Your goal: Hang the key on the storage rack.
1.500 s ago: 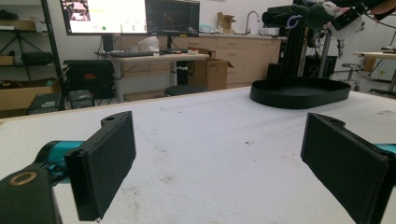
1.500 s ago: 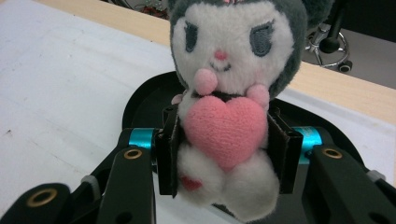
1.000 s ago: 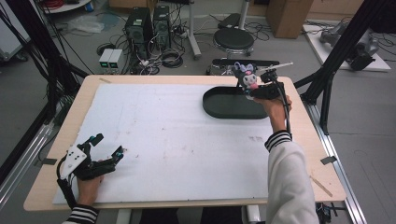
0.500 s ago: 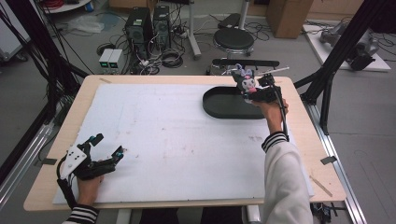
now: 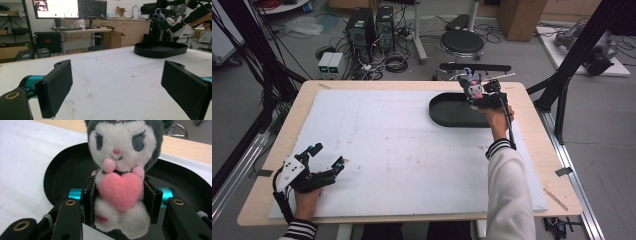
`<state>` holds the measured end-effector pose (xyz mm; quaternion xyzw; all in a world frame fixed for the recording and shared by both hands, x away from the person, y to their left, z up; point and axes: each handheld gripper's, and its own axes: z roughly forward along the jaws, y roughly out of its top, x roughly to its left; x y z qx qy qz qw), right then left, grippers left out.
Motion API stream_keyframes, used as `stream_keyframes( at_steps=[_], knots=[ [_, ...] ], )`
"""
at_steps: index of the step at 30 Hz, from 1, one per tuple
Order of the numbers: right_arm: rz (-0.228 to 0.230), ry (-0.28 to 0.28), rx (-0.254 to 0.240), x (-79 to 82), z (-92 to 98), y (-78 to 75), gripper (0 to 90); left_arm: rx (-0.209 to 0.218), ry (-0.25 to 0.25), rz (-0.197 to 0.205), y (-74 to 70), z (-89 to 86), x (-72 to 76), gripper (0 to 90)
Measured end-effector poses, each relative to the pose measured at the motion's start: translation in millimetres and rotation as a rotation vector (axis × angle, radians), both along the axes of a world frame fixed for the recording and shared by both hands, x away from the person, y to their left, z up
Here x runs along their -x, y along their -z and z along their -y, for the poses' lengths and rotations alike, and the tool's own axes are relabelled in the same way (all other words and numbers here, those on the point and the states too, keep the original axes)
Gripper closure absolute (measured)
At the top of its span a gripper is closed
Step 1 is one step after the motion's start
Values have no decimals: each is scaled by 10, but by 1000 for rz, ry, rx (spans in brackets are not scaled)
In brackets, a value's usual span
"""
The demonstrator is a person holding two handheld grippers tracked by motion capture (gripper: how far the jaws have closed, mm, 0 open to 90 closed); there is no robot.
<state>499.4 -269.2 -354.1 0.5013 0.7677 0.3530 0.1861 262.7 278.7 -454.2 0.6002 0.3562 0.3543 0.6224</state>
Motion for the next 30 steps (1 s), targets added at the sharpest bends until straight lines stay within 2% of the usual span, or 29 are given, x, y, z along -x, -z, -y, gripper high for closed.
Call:
stream_keyframes(
  at_steps=[8,10,11,12,13,14,16,18,22,24,27,30],
  knots=[
    [-1,0,12,-51,-55,63,536,1,1,-1,0,0,0,107],
    [3,-5,20,-56,-58,69,506,2,0,1,1,1,-1,107],
    [-3,-29,35,-63,-62,81,460,2,0,1,1,1,-1,107],
    [-8,-33,62,-67,-72,95,322,2,0,0,1,1,0,107],
    [-4,-23,86,-70,-81,108,141,2,0,1,1,1,0,107],
    [-7,11,106,-70,-96,127,5,2,0,2,1,1,1,107],
    [-35,12,78,-55,-79,118,5,2,0,1,1,-2,0,107],
    [-37,1,55,-22,-64,91,4,4,-1,-4,0,-4,-5,107],
    [27,-46,17,152,-21,-40,4,3,-1,-10,-1,-5,-8,107],
    [46,-61,-4,265,11,-118,5,1,1,-7,-1,-4,-7,107],
    [105,-94,-55,478,85,-219,5,2,-1,0,1,-1,-1,107],
    [159,-140,-96,717,163,-252,5,1,-2,-1,0,-1,-3,107]
  ],
)
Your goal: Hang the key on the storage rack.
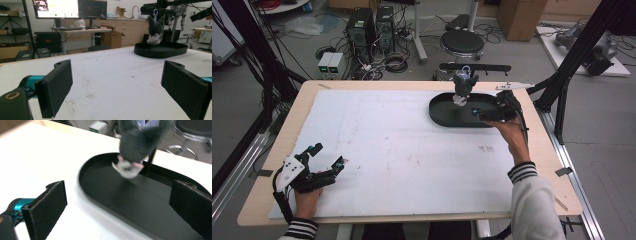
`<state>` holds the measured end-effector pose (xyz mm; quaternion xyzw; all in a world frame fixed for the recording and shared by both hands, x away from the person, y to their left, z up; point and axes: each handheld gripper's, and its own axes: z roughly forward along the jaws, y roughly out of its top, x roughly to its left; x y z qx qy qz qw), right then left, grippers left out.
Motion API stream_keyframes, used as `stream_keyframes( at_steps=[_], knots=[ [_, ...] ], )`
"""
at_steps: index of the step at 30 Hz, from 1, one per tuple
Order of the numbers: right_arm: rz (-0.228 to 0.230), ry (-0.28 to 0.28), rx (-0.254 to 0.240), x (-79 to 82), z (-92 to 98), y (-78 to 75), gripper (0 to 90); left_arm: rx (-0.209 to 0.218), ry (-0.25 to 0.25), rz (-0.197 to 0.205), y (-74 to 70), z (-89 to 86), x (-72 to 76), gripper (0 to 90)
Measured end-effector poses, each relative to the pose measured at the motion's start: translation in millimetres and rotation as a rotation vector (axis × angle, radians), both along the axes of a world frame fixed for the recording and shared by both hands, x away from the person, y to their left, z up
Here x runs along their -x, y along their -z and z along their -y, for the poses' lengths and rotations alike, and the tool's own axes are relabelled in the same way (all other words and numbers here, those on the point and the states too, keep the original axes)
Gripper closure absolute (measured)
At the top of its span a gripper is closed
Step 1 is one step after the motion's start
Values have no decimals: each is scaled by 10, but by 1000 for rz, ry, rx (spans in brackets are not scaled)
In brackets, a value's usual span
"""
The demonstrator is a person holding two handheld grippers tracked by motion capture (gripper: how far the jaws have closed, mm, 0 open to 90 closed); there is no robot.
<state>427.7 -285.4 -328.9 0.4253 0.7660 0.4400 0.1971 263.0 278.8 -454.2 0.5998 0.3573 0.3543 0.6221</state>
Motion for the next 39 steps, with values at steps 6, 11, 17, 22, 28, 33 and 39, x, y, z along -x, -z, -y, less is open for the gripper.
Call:
stream_keyframes(
  at_steps=[6,11,17,22,28,33,39],
  knots=[
    [145,-82,-52,446,123,108,5,-2,1,3,1,5,5,107],
    [251,-137,-70,751,191,288,5,-1,-1,13,3,3,13,107],
    [349,-118,-146,1044,328,612,4,-1,0,19,4,4,17,107],
    [387,-79,-187,1190,458,900,4,1,-1,18,4,3,19,107],
    [412,-63,-216,1278,516,1116,5,0,-1,19,4,3,20,107],
    [443,-50,-209,1319,503,1214,6,1,-3,19,6,5,21,107],
    [449,-39,-209,1327,505,1221,5,-4,-2,25,7,6,26,107]
  ],
)
